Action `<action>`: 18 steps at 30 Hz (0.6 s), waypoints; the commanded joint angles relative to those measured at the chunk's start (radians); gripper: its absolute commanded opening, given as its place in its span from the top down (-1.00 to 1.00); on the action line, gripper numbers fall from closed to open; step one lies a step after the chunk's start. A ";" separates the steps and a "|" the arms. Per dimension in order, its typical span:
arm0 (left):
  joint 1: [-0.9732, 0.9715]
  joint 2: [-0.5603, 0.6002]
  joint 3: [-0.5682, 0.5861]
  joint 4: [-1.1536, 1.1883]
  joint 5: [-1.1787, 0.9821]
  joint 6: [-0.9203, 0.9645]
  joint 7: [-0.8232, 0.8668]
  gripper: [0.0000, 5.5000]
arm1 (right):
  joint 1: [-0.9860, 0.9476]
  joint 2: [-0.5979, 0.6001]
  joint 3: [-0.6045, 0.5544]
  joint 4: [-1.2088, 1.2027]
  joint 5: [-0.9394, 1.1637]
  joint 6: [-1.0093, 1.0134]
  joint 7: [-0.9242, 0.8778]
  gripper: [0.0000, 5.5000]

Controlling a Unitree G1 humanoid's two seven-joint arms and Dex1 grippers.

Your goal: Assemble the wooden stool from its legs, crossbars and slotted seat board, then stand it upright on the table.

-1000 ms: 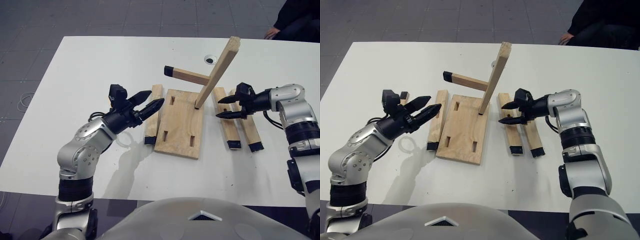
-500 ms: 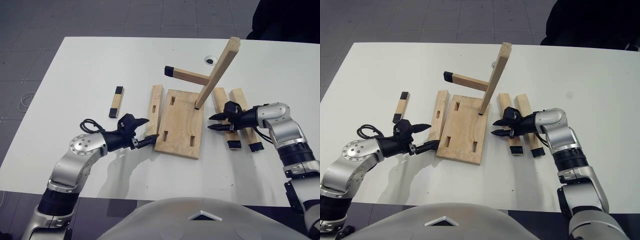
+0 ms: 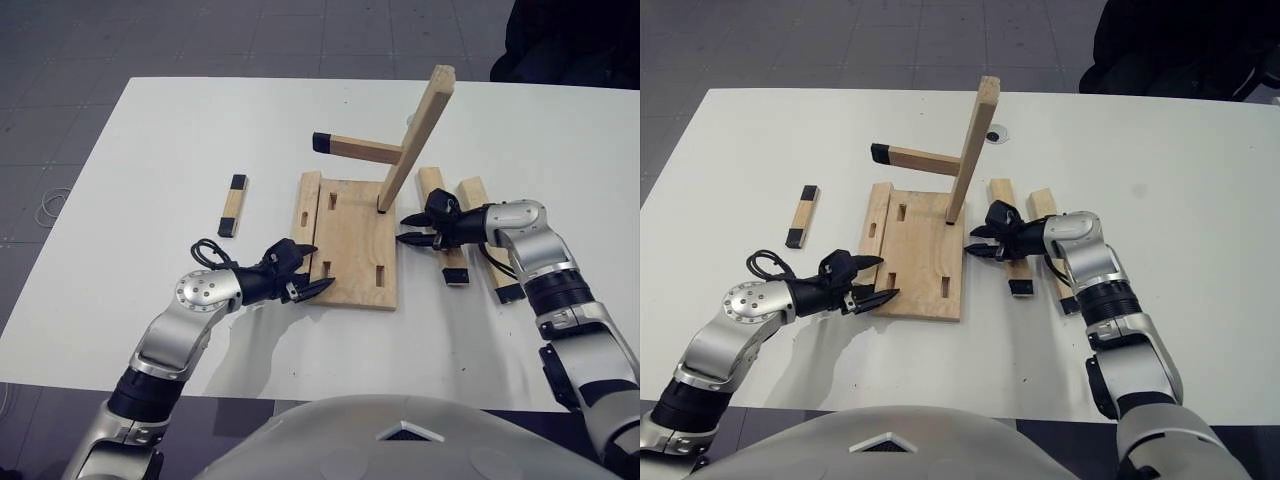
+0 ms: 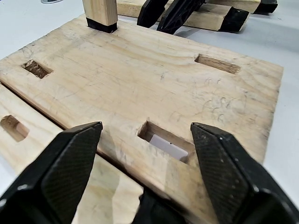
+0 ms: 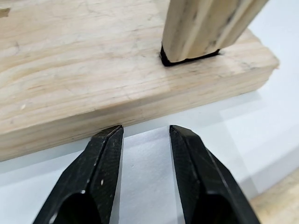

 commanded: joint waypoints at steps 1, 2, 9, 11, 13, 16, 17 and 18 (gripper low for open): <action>-0.028 -0.020 -0.012 0.041 0.033 -0.011 0.017 -0.27 | -0.034 0.006 -0.010 0.039 -0.012 -0.007 -0.019 0.33; -0.030 -0.023 -0.010 0.047 0.036 -0.014 0.019 -0.27 | -0.034 0.000 -0.015 0.035 -0.009 -0.004 -0.019 0.33; -0.070 -0.097 0.085 0.099 0.041 -0.029 0.143 -0.27 | 0.055 -0.068 -0.212 -0.399 0.178 0.297 -0.088 0.33; -0.078 -0.122 0.100 0.102 0.034 -0.034 0.168 -0.27 | 0.035 -0.088 -0.262 -0.462 0.202 0.364 -0.137 0.33; -0.083 -0.139 0.102 0.099 0.035 -0.037 0.179 -0.27 | -0.009 -0.103 -0.308 -0.491 0.218 0.420 -0.196 0.33; -0.088 -0.153 0.106 0.100 0.039 -0.038 0.184 -0.27 | -0.083 -0.126 -0.342 -0.500 0.220 0.461 -0.252 0.33; -0.091 -0.155 0.109 0.102 0.039 -0.040 0.185 -0.27 | -0.107 -0.129 -0.345 -0.491 0.216 0.465 -0.270 0.33; -0.095 -0.157 0.112 0.104 0.038 -0.040 0.186 -0.27 | -0.147 -0.122 -0.359 -0.462 0.213 0.467 -0.305 0.33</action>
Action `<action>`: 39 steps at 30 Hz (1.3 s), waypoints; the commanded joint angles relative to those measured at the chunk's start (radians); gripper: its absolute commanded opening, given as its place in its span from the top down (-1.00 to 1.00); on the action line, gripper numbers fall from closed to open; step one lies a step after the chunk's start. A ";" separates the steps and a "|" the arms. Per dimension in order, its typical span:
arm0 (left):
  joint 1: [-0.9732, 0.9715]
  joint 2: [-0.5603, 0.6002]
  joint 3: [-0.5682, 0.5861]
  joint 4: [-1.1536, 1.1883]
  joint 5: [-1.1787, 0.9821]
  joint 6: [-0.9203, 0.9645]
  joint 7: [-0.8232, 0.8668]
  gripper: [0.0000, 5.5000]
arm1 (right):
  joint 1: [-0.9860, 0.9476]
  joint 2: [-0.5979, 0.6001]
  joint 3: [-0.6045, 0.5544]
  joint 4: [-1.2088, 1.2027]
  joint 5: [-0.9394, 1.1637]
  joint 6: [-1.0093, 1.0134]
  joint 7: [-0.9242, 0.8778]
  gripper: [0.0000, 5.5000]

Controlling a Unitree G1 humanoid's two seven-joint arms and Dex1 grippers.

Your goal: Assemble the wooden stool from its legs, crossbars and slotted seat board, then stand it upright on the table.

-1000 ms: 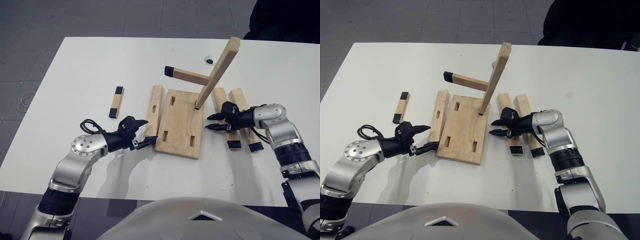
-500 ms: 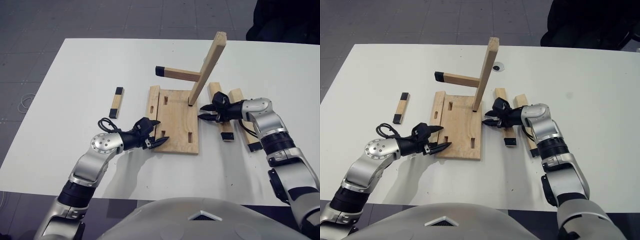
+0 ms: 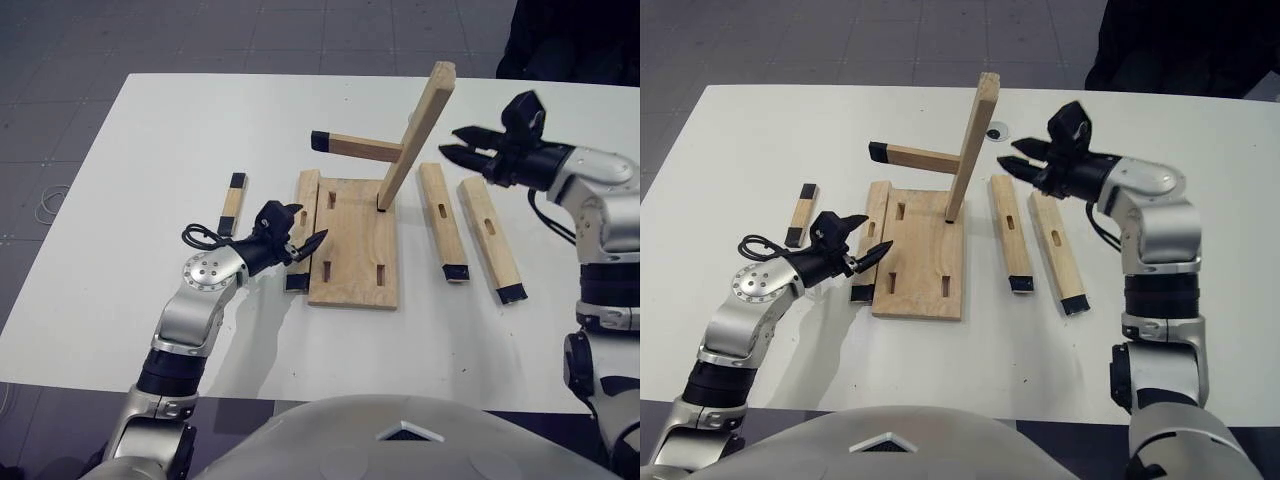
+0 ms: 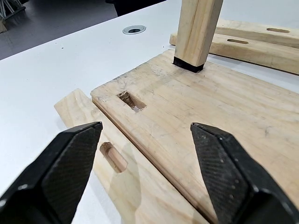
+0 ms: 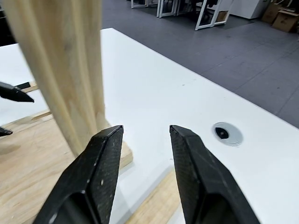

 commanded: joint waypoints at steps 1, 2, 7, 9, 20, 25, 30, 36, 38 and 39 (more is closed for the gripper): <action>-0.025 -0.007 0.016 0.009 0.007 -0.012 0.007 -0.27 | -0.133 -0.005 -0.041 0.046 -0.007 0.017 -0.096 0.33; -0.031 -0.010 0.017 0.011 0.008 -0.011 0.008 -0.27 | -0.176 0.012 -0.058 0.075 0.000 0.014 -0.135 0.33; -0.039 -0.012 0.017 0.012 0.011 -0.010 0.007 -0.27 | -0.325 0.144 -0.164 0.100 0.117 0.070 -0.296 0.33; -0.033 -0.011 0.018 0.012 0.013 -0.011 0.007 -0.27 | -0.364 0.171 -0.184 0.086 0.169 0.144 -0.331 0.33; -0.026 -0.030 0.006 0.018 0.023 -0.020 0.011 -0.27 | -0.418 0.166 -0.074 -0.002 0.219 0.173 -0.292 0.33; -0.036 -0.030 0.003 0.026 0.024 -0.023 0.003 -0.27 | -0.384 0.193 -0.005 -0.023 0.203 0.128 -0.267 0.33; -0.034 -0.034 -0.007 0.028 0.026 -0.026 0.001 -0.27 | -0.365 0.210 0.020 -0.021 0.202 0.111 -0.268 0.33; -0.028 -0.040 -0.014 0.027 0.027 -0.025 0.003 -0.27 | -0.356 0.225 0.018 -0.017 0.215 0.128 -0.279 0.33; -0.028 -0.041 -0.017 0.025 0.027 -0.025 0.003 -0.27 | -0.352 0.231 0.018 -0.021 0.220 0.130 -0.284 0.33; -0.028 -0.042 -0.018 0.025 0.028 -0.025 0.003 -0.27 | -0.351 0.234 0.016 -0.022 0.222 0.131 -0.286 0.33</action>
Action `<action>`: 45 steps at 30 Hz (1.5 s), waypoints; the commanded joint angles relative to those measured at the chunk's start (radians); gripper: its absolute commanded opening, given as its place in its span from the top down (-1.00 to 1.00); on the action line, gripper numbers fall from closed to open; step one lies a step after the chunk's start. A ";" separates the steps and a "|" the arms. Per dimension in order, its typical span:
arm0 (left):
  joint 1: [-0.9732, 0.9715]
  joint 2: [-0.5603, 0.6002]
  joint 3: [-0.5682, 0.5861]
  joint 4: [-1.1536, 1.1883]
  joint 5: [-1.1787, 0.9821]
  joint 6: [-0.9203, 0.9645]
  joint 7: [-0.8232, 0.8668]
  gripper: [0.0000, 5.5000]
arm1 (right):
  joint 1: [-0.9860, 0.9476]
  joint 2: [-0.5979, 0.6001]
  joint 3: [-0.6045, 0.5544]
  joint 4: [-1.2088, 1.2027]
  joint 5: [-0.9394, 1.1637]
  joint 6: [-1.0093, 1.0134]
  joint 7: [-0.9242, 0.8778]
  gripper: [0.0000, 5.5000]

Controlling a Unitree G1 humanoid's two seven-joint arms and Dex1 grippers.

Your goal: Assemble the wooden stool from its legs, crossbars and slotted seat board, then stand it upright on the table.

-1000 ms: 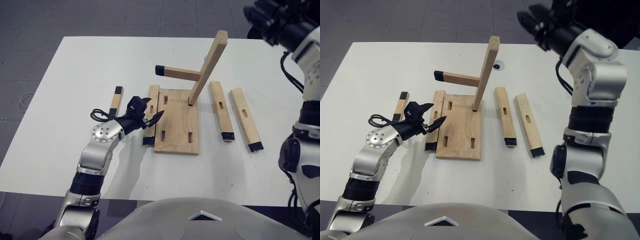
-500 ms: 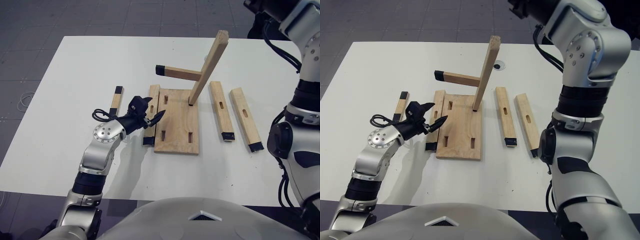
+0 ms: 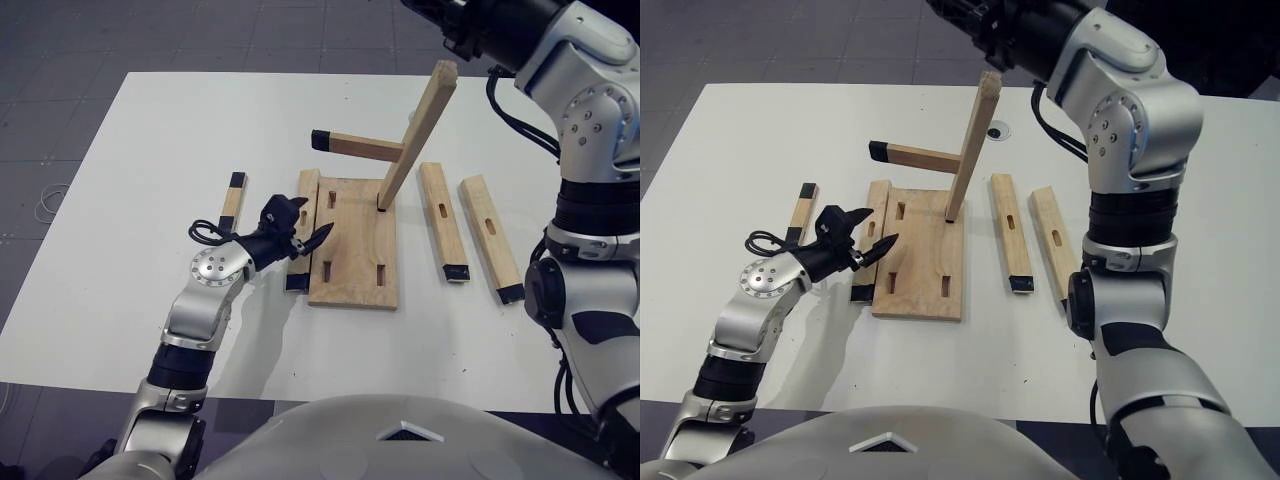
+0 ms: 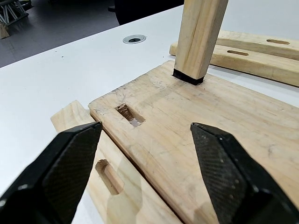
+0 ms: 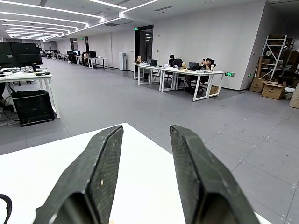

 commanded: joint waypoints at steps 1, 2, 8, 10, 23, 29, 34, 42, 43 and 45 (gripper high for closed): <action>0.003 -0.002 -0.009 -0.003 0.015 -0.004 0.001 -0.27 | 0.007 0.013 -0.007 -0.008 0.009 0.015 -0.014 0.33; 0.003 -0.002 -0.010 -0.003 0.015 -0.004 0.000 -0.27 | 0.000 0.014 -0.012 -0.009 0.012 0.015 -0.017 0.33; 0.007 0.000 -0.008 -0.004 0.014 -0.004 -0.004 -0.27 | -0.193 0.029 -0.122 -0.004 0.073 -0.052 -0.055 0.33; 0.011 -0.001 -0.008 -0.008 0.015 -0.003 -0.005 -0.27 | -0.236 0.026 -0.146 -0.008 0.090 -0.066 -0.062 0.33; 0.046 -0.018 -0.013 -0.023 0.015 0.009 0.008 -0.27 | 0.214 0.067 0.099 0.146 -0.001 -0.020 0.053 0.33; 0.044 -0.016 -0.010 -0.013 0.018 0.006 -0.001 -0.27 | 0.194 0.085 0.074 0.091 0.035 0.007 0.022 0.33; 0.043 -0.023 -0.018 -0.015 0.024 0.006 0.001 -0.27 | 0.082 0.097 -0.012 -0.054 0.137 0.072 -0.038 0.33; 0.044 -0.021 -0.008 -0.013 0.018 0.007 0.002 -0.27 | -0.065 0.039 -0.148 -0.188 0.270 0.173 -0.121 0.33; 0.043 -0.020 -0.007 -0.013 0.018 0.008 0.002 -0.27 | -0.069 0.027 -0.160 -0.195 0.280 0.182 -0.126 0.33; 0.043 -0.016 -0.002 -0.015 0.016 0.010 0.000 -0.27 | -0.070 -0.017 -0.208 -0.214 0.306 0.214 -0.149 0.33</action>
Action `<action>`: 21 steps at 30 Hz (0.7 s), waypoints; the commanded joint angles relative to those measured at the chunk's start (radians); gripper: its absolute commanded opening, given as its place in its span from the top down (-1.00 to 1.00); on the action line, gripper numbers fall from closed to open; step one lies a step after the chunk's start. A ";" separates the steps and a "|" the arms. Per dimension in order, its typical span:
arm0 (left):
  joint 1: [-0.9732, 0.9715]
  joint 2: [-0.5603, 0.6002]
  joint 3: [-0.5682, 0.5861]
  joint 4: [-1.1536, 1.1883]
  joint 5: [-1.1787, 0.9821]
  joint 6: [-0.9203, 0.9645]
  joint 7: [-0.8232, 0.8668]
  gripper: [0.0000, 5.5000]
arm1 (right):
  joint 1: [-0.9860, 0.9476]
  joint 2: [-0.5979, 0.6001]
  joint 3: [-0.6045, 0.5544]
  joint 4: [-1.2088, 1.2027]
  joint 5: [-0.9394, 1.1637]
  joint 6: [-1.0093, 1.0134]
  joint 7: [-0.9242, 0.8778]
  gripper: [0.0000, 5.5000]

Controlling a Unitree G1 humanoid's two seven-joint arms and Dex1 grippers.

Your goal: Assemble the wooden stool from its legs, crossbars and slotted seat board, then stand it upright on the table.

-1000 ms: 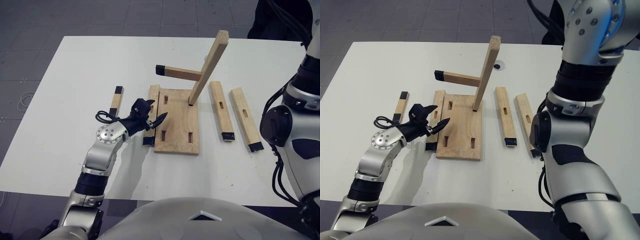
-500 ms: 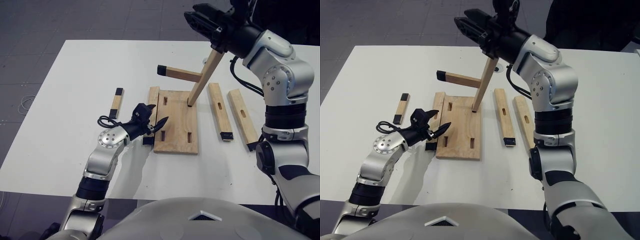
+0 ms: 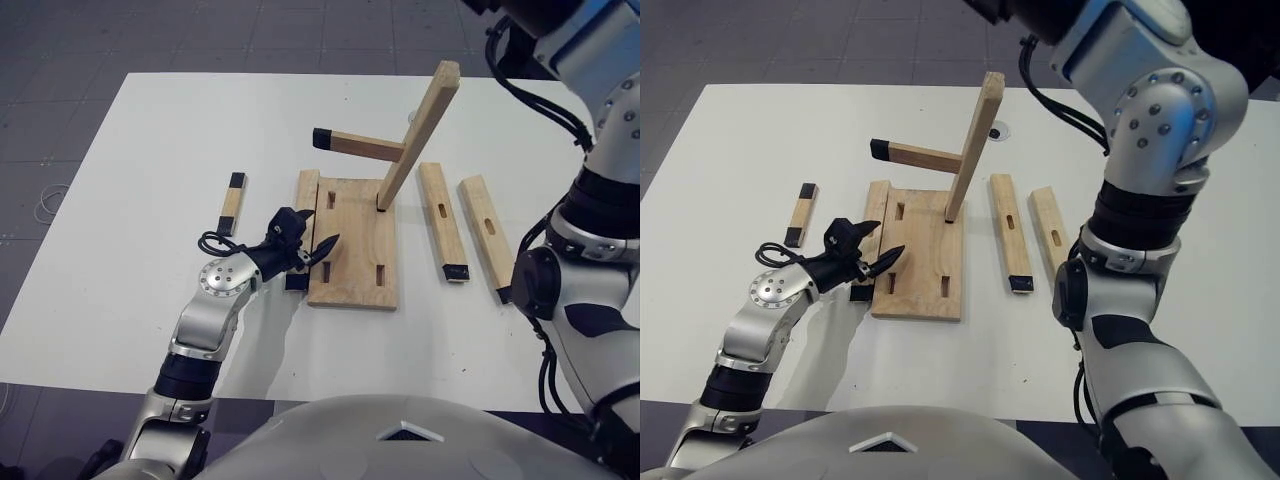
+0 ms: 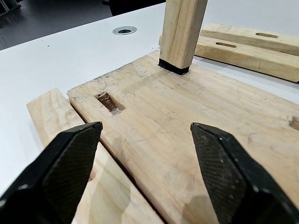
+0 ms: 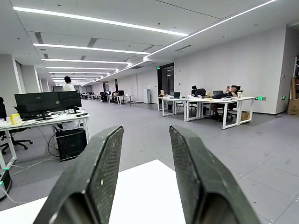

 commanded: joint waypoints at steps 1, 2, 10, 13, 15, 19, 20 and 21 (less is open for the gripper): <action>-0.006 0.011 0.017 -0.002 -0.001 0.009 0.000 -0.27 | -0.017 -0.084 -0.090 -0.045 0.057 0.071 -0.044 0.33; -0.002 0.013 0.020 -0.005 -0.001 0.010 0.000 -0.27 | -0.015 -0.106 -0.119 -0.057 0.073 0.090 -0.061 0.33; 0.033 0.013 0.046 -0.028 -0.002 0.011 0.013 -0.27 | 0.258 -0.242 -0.250 -0.270 0.108 0.134 -0.166 0.33; 0.037 0.007 0.065 -0.032 -0.004 0.003 0.028 -0.27 | 0.527 -0.285 -0.205 -0.356 -0.006 0.058 -0.141 0.33; 0.040 0.000 0.074 -0.037 -0.005 0.000 0.038 -0.27 | 0.753 -0.293 -0.170 -0.380 -0.097 -0.030 -0.099 0.33; 0.048 -0.001 0.079 -0.048 -0.005 0.000 0.043 -0.27 | 1.154 -0.279 -0.119 -0.365 -0.290 -0.289 -0.012 0.28; 0.049 0.000 0.080 -0.047 -0.005 0.000 0.043 -0.27 | 1.237 -0.263 -0.102 -0.359 -0.342 -0.373 -0.003 0.23; 0.049 0.002 0.080 -0.047 -0.006 0.000 0.042 -0.27 | 1.301 -0.245 -0.095 -0.347 -0.383 -0.441 -0.002 0.19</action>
